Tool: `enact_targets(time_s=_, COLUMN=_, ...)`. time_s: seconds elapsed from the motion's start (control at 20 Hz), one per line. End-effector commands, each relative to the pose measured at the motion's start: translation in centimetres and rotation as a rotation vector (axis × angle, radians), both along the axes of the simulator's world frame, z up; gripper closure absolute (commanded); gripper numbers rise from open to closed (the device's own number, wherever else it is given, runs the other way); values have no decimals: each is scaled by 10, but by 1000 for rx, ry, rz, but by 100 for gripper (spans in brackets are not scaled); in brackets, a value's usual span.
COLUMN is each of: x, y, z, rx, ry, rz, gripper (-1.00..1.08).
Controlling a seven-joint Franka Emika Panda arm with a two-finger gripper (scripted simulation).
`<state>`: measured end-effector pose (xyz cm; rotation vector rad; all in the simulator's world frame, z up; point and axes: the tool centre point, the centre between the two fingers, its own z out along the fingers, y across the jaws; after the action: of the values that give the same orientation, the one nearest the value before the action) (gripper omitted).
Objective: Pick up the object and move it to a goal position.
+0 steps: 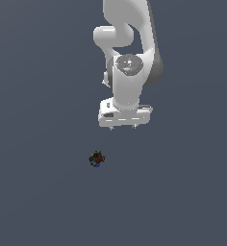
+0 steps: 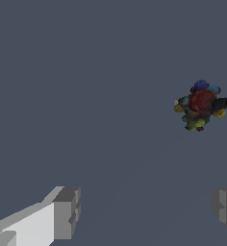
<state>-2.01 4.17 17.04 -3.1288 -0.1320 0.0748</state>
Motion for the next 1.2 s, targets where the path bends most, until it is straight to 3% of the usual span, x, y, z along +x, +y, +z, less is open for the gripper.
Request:
enact_targets(time_s=0.0, x=2, y=-2, z=-2, rx=0, ry=0, rz=-19, gripper=-92)
enact_targets(time_s=0.45, x=20, y=-23, z=-18, rx=2, ry=-6, rz=-188, gripper=-92)
enact_targets(time_s=1.15, x=63, y=-88, z=-67, rx=-14, ry=-27, rz=-657, gripper=-92)
